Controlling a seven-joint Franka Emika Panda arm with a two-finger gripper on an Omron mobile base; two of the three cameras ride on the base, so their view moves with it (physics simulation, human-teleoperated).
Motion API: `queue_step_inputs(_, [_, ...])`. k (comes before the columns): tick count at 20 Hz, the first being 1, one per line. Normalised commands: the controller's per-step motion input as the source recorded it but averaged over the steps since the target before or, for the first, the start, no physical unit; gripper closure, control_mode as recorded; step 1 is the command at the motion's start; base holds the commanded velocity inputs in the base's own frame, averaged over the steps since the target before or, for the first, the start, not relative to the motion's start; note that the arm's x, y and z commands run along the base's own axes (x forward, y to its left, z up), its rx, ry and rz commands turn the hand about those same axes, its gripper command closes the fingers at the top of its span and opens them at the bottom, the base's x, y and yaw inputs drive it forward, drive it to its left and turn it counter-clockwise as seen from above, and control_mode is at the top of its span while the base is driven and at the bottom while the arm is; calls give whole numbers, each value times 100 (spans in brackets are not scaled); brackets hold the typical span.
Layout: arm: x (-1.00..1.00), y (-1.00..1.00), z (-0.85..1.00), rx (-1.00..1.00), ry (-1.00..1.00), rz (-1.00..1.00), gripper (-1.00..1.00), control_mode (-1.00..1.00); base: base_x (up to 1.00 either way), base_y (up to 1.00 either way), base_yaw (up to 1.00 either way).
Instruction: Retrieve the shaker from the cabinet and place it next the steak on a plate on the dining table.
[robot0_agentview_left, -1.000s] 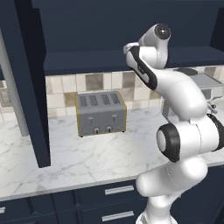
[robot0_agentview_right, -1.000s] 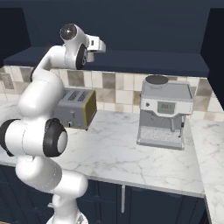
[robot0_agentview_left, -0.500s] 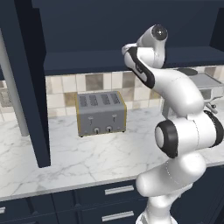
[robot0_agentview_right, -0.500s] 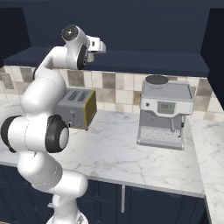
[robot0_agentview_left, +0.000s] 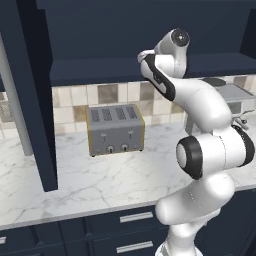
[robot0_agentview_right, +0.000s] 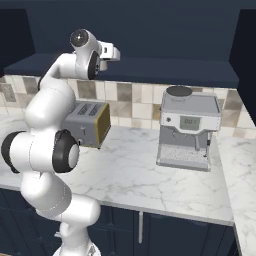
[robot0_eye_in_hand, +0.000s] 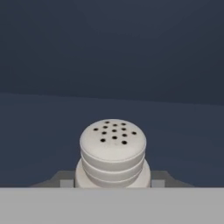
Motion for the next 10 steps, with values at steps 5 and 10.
queue_step_inputs(5, [-4,1,-5,2,0,0,100,-100,0,0,0])
queue_step_inputs(10, [-56,0,2,0,-23,0,100,-100,0,0,0])
